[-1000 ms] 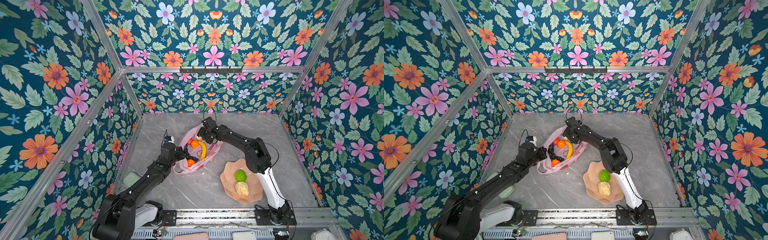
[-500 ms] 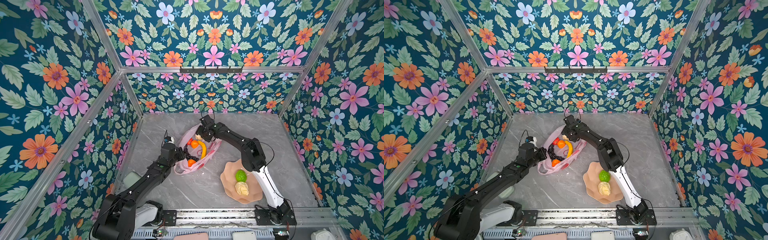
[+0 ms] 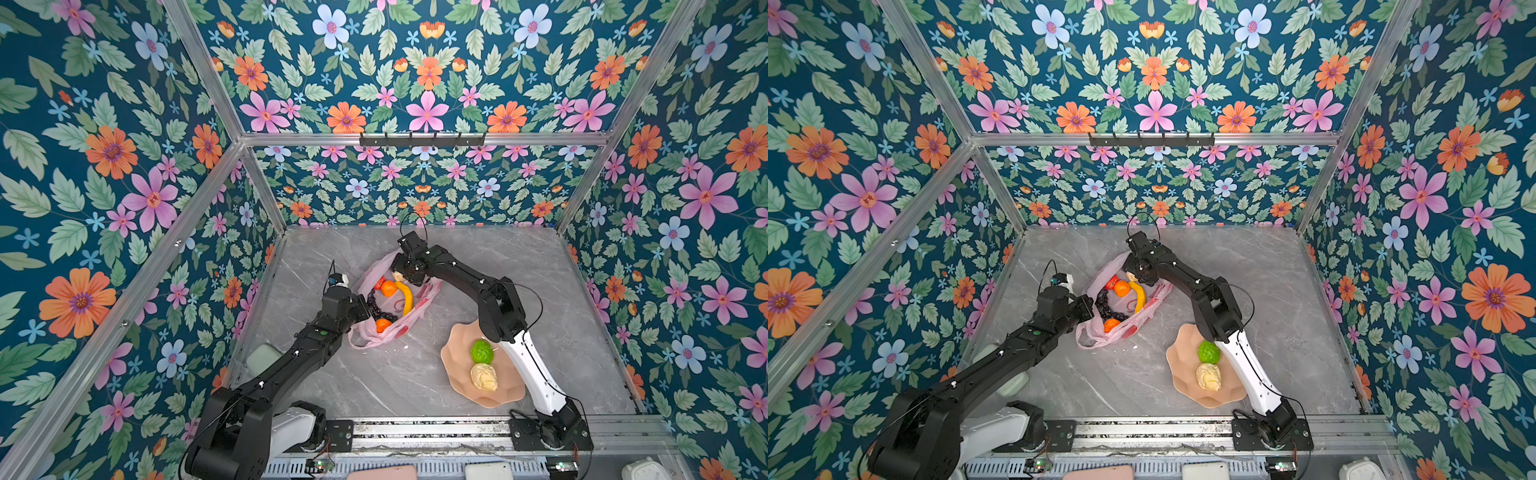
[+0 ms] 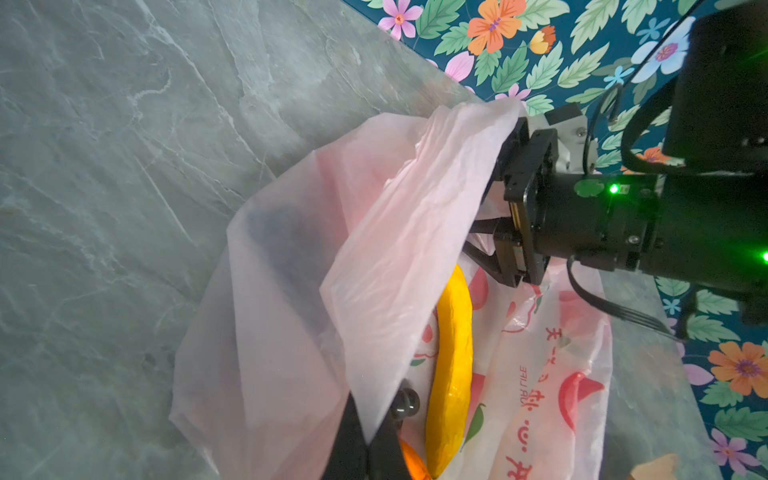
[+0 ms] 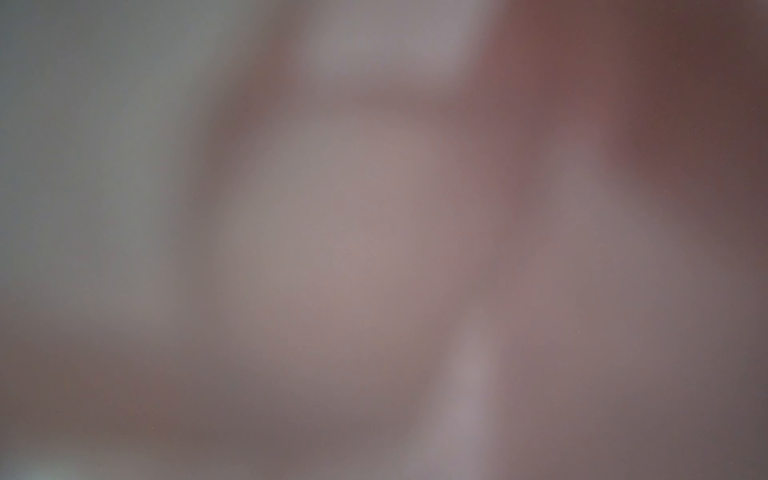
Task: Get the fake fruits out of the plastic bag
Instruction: 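Move the open right gripper back into the bag toward the fruits, then close the right gripper on the pale pear inside the bag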
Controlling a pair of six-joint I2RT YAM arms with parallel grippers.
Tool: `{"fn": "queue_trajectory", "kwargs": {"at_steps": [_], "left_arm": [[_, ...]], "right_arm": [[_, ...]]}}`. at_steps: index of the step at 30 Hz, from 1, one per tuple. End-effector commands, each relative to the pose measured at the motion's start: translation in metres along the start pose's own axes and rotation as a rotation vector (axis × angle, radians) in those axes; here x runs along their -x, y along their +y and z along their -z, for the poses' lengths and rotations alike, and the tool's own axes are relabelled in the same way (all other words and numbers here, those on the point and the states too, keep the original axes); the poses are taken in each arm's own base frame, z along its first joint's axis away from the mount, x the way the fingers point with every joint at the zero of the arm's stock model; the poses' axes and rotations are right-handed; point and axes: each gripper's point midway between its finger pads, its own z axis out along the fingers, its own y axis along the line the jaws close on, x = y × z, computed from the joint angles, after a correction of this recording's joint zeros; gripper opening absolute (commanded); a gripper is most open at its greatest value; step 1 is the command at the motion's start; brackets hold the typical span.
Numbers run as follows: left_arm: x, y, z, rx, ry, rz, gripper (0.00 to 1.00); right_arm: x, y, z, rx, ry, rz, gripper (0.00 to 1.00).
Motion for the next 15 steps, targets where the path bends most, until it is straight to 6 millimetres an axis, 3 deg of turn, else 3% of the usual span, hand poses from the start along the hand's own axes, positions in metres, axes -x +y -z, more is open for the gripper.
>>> {"fn": "queue_trajectory", "kwargs": {"at_steps": [1, 15], "left_arm": [[0.002, 0.000, 0.001, 0.003, -0.009, -0.002, 0.00], [0.002, -0.001, -0.001, -0.001, -0.009, 0.002, 0.00]], "right_arm": [[0.001, -0.003, 0.004, -0.020, -0.001, 0.014, 0.76], [-0.010, 0.010, 0.029, 0.042, 0.006, 0.055, 0.70]]}}
